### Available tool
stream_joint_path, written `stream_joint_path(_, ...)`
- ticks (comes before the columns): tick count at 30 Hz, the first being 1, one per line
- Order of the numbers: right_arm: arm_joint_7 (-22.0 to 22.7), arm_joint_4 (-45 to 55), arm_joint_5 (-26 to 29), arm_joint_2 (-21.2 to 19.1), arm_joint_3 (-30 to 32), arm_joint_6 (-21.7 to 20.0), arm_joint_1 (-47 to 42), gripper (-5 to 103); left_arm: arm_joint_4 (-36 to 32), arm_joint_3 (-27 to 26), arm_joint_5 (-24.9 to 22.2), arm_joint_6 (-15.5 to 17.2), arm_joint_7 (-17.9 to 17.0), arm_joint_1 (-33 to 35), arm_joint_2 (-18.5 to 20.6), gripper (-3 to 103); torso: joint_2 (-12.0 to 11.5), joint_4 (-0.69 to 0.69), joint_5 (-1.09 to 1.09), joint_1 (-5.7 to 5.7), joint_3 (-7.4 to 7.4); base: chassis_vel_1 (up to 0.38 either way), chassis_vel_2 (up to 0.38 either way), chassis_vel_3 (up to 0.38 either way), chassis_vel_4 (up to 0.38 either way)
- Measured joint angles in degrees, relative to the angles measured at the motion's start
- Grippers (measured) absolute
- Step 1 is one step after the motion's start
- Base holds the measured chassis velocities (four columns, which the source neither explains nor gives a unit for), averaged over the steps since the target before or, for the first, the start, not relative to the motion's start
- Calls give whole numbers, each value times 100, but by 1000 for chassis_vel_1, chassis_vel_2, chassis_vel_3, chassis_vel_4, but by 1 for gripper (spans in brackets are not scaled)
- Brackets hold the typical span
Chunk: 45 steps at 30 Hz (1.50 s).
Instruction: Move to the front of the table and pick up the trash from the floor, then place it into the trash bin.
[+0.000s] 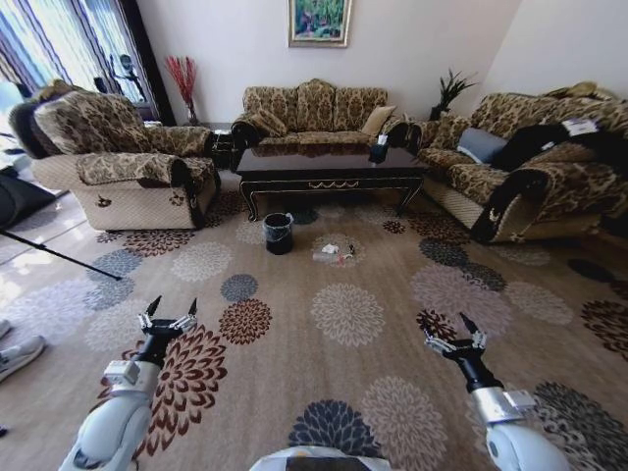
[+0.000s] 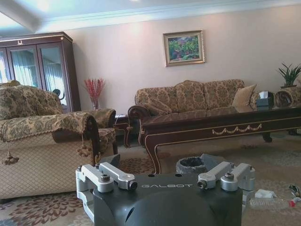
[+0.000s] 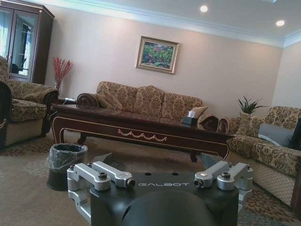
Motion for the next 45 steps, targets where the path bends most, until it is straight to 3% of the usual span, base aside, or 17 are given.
stream_joint_path(19, 44, -23, 71, -89, -83, -77, 64, 100, 16, 123, -98, 62, -9, -51, 5, 99, -423, 0, 0, -154, -270, 0, 0, 0, 0)
stream_joint_path(26, 141, -69, 410, -260, -209, -293, 231, 100, 27, 130, -87, 80, -20, -63, 0, 99, -604, 0, 0, -222, -383, 0, 0, 0, 0)
stream_joint_path(45, 151, -150, 382, -363, -308, -318, 307, 100, 26, 176, -29, 115, -44, -99, -44, 99, -1025, 0, 0, -355, -671, 0, 0, 0, 0)
